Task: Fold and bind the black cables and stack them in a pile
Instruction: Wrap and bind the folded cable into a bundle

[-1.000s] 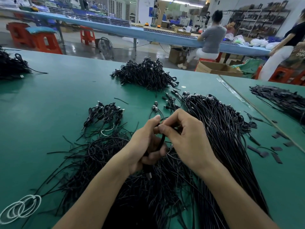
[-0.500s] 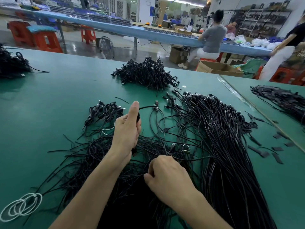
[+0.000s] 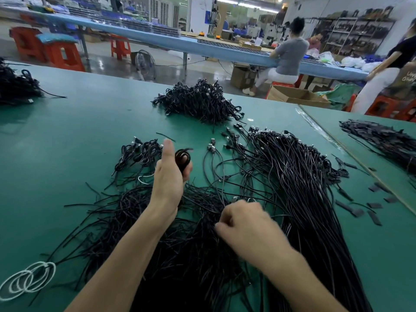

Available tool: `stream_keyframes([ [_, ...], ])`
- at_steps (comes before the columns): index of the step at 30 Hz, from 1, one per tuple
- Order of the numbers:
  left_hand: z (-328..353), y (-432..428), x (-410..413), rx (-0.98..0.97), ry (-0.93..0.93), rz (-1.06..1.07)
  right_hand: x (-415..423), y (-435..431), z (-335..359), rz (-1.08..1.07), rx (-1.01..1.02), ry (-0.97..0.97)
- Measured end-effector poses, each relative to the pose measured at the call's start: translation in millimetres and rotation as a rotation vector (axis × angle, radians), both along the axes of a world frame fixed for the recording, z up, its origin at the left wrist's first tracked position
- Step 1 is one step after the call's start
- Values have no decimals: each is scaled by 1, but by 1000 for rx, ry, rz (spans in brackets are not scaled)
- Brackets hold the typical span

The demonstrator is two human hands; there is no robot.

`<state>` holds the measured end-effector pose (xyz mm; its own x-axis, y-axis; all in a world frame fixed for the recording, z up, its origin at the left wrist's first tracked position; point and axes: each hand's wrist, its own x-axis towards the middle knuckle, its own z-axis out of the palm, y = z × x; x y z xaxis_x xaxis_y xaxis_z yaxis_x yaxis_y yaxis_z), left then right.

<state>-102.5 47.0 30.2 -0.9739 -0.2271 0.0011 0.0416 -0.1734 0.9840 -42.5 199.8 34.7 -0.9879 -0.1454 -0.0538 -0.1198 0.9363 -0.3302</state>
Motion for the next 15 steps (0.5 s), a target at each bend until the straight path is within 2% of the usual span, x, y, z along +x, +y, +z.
stream_keyframes([
  [2,2,2,2,-44,8,-21,-6,14,15,-47,-137,84],
  [4,5,6,6,-68,36,-68,-14,26,28,-78,-310,248],
  [7,12,10,15,-89,62,-225,-21,28,36,-109,-535,479],
  [11,18,18,25,-109,126,-438,-22,17,33,-14,-707,502],
  [15,21,17,27,-3,114,-447,-17,13,21,99,-634,466],
])
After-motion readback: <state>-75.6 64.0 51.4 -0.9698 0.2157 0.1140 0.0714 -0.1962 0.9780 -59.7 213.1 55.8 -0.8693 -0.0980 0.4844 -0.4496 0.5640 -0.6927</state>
